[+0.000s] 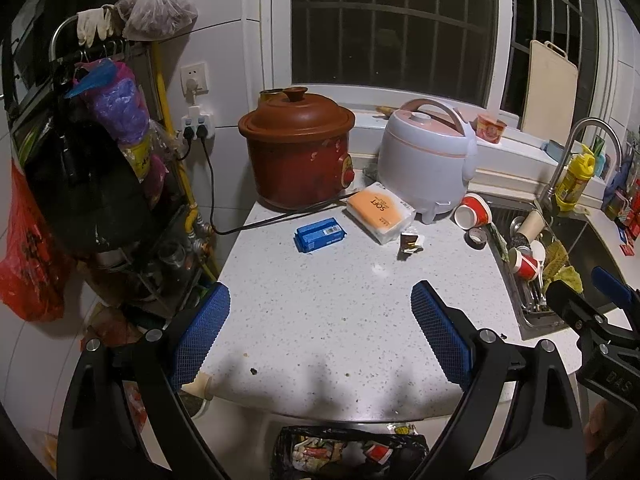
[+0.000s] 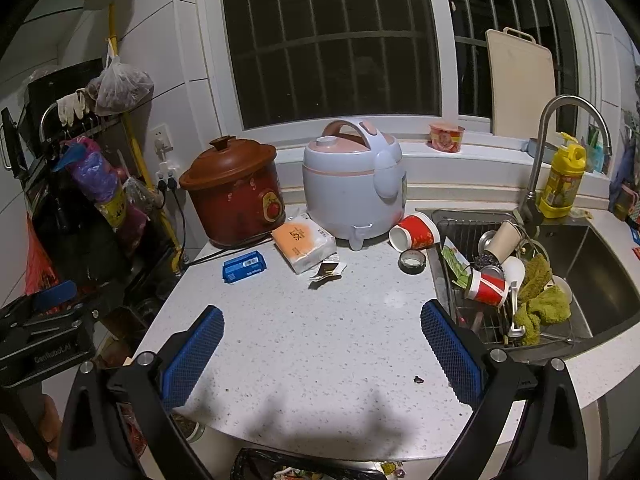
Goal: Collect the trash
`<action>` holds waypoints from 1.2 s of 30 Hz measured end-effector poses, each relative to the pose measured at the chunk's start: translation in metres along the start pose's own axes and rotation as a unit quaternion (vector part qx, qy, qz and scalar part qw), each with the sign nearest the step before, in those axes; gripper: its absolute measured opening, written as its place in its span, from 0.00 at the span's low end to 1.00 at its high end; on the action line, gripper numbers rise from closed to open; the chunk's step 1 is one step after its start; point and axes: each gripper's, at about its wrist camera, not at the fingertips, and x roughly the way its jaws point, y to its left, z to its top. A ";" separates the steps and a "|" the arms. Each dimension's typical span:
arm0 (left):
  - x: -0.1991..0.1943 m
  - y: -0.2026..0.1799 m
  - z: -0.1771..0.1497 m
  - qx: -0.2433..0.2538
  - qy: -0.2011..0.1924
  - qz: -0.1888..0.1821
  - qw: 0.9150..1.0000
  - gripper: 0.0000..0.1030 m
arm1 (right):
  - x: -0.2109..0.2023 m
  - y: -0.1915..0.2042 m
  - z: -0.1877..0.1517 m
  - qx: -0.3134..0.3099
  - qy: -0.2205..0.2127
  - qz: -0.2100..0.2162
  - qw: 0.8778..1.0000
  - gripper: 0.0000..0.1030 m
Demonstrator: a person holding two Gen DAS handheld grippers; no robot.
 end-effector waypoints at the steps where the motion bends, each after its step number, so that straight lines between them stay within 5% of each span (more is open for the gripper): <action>1: 0.000 0.000 0.000 0.001 0.000 0.000 1.000 0.87 | 0.000 0.000 0.000 0.001 0.001 0.000 1.000 0.95; 36: 0.002 -0.007 -0.006 0.012 0.015 -0.027 0.999 0.87 | -0.006 0.002 -0.010 0.009 0.006 -0.009 1.000 0.95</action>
